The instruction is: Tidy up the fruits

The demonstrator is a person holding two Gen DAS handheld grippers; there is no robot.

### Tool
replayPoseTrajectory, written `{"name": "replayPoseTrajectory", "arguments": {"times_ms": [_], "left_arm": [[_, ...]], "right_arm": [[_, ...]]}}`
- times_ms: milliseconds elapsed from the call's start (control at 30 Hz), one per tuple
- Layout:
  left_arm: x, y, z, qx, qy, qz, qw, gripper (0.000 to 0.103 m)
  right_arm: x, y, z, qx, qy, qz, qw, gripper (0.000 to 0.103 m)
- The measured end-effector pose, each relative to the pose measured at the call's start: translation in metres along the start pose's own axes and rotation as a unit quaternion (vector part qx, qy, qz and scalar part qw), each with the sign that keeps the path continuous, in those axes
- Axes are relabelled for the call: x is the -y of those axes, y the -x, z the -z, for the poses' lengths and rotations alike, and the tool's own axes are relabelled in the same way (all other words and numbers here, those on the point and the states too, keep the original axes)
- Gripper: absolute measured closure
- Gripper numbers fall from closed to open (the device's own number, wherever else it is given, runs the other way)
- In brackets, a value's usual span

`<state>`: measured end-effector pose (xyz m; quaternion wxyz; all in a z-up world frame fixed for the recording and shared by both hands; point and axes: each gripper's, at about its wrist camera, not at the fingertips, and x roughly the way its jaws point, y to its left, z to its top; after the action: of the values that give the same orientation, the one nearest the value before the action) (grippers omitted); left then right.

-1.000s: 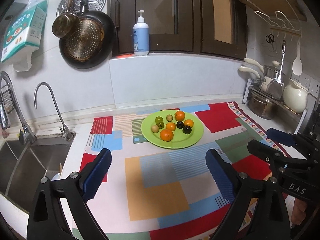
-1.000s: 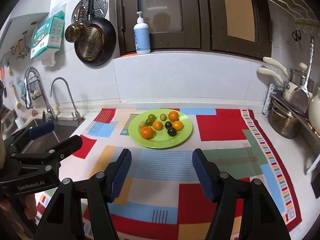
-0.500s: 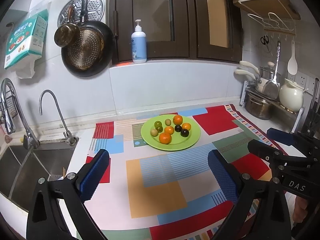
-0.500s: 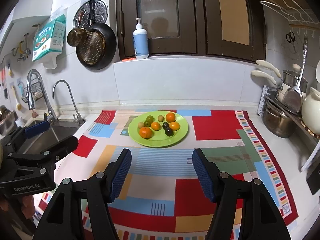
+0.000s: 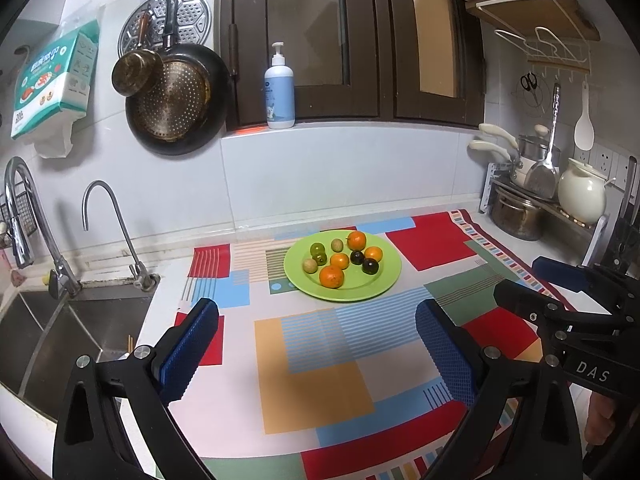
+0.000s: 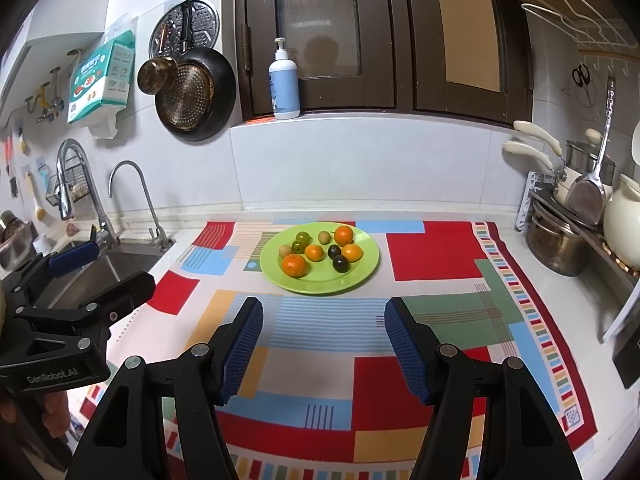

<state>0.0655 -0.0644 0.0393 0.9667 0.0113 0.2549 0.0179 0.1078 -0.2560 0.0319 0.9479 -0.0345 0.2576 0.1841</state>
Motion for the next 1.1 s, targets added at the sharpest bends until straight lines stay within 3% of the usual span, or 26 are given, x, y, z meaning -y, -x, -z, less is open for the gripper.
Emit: {"name": "replayPoseTrajectory", "arguments": {"times_ms": [1100], "left_arm": [[-0.0002,0.0012,0.0013,-0.002,0.002,0.0,1.0,0.002]], "right_arm": [[-0.0037,0.0013,0.0009,0.0,0.002,-0.002,1.0,0.039]]}}
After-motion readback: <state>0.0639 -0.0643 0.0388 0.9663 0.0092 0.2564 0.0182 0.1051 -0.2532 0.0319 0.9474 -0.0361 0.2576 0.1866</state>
